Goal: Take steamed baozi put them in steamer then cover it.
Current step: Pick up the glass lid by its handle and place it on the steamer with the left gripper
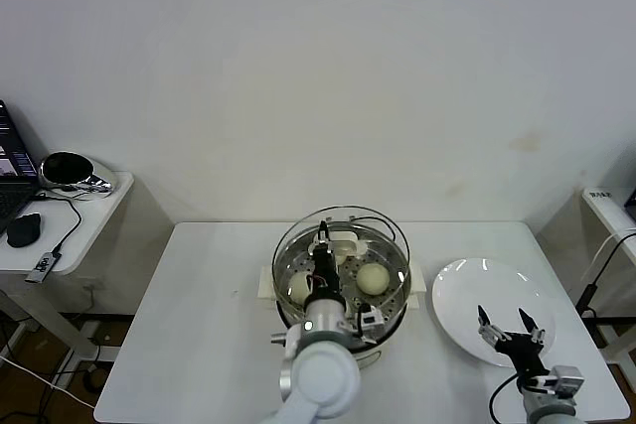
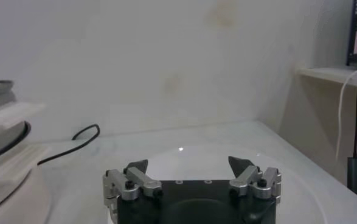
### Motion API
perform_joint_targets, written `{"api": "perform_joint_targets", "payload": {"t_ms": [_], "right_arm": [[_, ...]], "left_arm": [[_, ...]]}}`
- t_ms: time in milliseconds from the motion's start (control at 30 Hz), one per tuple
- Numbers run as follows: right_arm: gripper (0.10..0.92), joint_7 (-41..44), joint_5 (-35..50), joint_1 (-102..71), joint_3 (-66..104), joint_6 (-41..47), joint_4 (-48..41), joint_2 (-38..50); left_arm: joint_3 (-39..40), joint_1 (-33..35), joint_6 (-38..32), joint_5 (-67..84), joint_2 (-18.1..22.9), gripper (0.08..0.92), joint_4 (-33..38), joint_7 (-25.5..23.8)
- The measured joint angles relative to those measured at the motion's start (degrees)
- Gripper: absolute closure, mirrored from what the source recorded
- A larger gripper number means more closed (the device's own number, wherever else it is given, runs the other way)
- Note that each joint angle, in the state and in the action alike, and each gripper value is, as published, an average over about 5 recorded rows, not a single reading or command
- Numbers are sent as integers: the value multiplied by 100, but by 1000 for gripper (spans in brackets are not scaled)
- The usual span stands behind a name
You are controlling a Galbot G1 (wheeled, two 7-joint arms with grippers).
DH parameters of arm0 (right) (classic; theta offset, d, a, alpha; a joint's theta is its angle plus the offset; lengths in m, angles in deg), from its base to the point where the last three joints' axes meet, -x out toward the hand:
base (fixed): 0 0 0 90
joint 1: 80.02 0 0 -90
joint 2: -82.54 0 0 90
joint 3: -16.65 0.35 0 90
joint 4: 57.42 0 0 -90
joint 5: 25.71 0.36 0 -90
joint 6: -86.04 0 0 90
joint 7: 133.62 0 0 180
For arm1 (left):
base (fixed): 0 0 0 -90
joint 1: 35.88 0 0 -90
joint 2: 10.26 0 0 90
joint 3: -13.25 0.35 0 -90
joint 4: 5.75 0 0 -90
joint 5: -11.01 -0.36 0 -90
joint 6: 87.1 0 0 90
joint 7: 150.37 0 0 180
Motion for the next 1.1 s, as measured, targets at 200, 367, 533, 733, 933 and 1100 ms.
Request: {"api": "perform_joint_targets", "payload": {"t_ms": [200, 367, 533, 733, 933, 1100], "right_arm": [[203, 3, -28, 30, -37, -12, -43, 10], [203, 7, -49, 62, -72, -21, -63, 5], [203, 14, -69, 74, -92, -35, -93, 2], [203, 17, -84, 88, -95, -64, -117, 4], [203, 33, -102, 98, -102, -78, -135, 8], [203, 38, -108, 112, -118, -95, -156, 14]], "left_arm": [[87, -25, 0, -349, 34, 859, -113, -209], [127, -8, -1, -530, 103, 859, -185, -340], [153, 19, -1, -674, 178, 859, -285, -412], [149, 59, 0, -865, 250, 859, -384, -410], [136, 83, 0, -1002, 290, 859, -468, -389], [153, 110, 0, -1038, 313, 859, -492, -399]]}}
